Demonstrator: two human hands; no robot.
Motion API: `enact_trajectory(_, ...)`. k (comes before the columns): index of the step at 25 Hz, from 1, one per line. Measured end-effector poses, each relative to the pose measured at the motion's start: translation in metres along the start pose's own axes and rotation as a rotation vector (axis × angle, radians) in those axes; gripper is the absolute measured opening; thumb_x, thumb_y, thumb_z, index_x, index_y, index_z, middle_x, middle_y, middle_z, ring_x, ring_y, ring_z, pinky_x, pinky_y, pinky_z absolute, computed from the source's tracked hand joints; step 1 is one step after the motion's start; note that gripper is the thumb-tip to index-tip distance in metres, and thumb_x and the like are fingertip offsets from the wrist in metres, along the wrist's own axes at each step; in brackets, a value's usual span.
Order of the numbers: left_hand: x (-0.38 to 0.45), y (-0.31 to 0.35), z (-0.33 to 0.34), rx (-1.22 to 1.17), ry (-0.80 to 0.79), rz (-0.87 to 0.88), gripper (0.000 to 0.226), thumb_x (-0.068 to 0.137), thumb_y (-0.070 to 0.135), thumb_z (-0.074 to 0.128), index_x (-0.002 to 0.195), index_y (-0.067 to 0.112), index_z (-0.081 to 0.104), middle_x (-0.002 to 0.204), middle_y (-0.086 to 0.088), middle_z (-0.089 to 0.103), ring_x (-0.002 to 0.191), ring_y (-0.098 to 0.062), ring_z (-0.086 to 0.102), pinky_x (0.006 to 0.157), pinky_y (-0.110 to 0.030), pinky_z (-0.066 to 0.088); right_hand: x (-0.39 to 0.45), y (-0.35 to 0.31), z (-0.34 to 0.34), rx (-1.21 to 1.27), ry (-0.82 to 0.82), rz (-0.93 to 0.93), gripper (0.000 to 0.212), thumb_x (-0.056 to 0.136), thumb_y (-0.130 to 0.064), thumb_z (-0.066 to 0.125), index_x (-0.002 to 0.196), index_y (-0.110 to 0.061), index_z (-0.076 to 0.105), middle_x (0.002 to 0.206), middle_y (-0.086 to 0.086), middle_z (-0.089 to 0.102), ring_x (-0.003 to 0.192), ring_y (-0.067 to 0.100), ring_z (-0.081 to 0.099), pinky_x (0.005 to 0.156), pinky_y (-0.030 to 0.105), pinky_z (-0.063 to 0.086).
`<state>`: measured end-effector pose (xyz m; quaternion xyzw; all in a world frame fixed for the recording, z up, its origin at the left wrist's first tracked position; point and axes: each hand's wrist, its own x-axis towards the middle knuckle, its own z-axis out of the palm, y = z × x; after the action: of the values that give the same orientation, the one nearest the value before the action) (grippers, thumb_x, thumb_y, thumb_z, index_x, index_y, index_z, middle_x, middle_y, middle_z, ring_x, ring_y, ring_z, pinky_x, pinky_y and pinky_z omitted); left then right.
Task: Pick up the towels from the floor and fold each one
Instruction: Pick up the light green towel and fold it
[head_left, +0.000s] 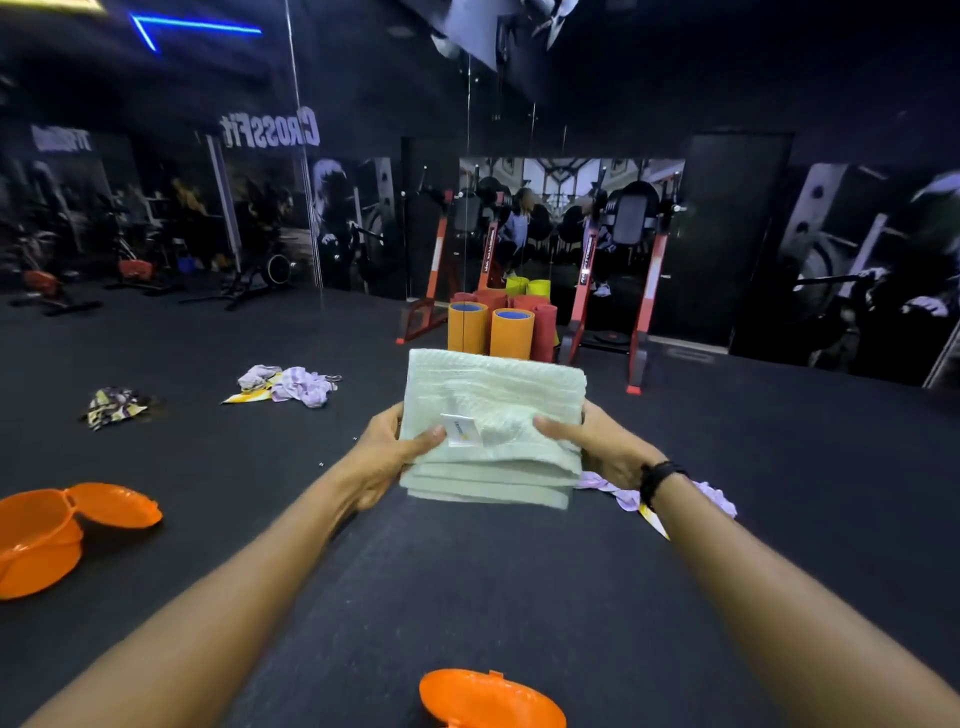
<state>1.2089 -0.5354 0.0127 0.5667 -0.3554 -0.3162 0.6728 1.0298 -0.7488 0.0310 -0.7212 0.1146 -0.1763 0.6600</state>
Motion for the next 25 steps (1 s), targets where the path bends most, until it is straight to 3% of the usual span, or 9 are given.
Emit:
enact_trajectory(2,-0.003,-0.001,-0.004,0.011,0.010,-0.031,0.084,0.053,0.040,0.090,0.124,0.008,0.057,0.115,-0.010,0.070,0.102,-0.024,0.069,0.071,-0.027,0.056,-0.001,0.007,-0.005,-0.049,0.007,0.033,0.057,0.083,-0.012,0.073,0.134,-0.014,0.047,0.127,0.004,0.064,0.115,0.020,0.063,0.092,0.039,0.054)
enact_trajectory(7,-0.002,-0.009,-0.010,0.137,0.104,-0.152,0.040,0.084,0.018,0.071,0.120,0.006,0.059,0.111,-0.012,0.071,0.088,-0.017,0.070,0.069,-0.032,0.060,0.006,0.009,-0.003,-0.025,0.122,0.025,0.049,0.085,-0.010,0.070,0.130,-0.009,0.050,0.124,0.007,0.065,0.109,0.018,0.066,0.081,0.027,0.056)
enact_trajectory(13,-0.010,-0.048,-0.020,0.405,0.159,-0.262,0.042,0.084,0.023,0.073,0.120,0.015,0.053,0.103,-0.005,0.065,0.081,-0.012,0.064,0.077,-0.031,0.054,0.004,0.037,-0.002,-0.165,0.139,0.155,0.040,0.086,-0.015,0.070,0.122,-0.014,0.052,0.116,0.005,0.066,0.103,0.019,0.067,0.084,0.035,0.057)
enact_trajectory(18,-0.020,-0.114,-0.025,0.535,0.166,-0.363,0.045,0.079,0.029,0.076,0.119,0.019,0.056,0.116,-0.006,0.060,0.096,-0.013,0.059,0.076,-0.030,0.051,-0.001,0.112,0.007,-0.486,0.112,0.305,0.029,0.083,-0.012,0.069,0.105,-0.008,0.051,0.089,0.002,0.061,0.072,0.013,0.058,0.054,0.025,0.050)
enact_trajectory(21,-0.024,-0.166,-0.030,0.638,0.129,-0.450,0.048,0.078,0.030,0.078,0.120,0.019,0.056,0.117,-0.004,0.059,0.104,-0.017,0.058,0.085,-0.034,0.050,-0.005,0.182,0.006,-0.663,0.126,0.425,0.035,0.078,-0.017,0.072,0.104,-0.004,0.052,0.100,0.013,0.061,0.088,0.030,0.059,0.069,0.040,0.050)
enact_trajectory(25,-0.027,-0.256,-0.040,0.795,-0.084,-0.556,0.055,0.080,0.027,0.076,0.127,0.012,0.053,0.124,-0.008,0.056,0.109,-0.019,0.056,0.093,-0.033,0.048,-0.028,0.285,-0.001,-0.724,0.166,0.621,0.027,0.081,-0.014,0.067,0.100,-0.005,0.051,0.108,0.017,0.060,0.104,0.035,0.053,0.080,0.040,0.043)
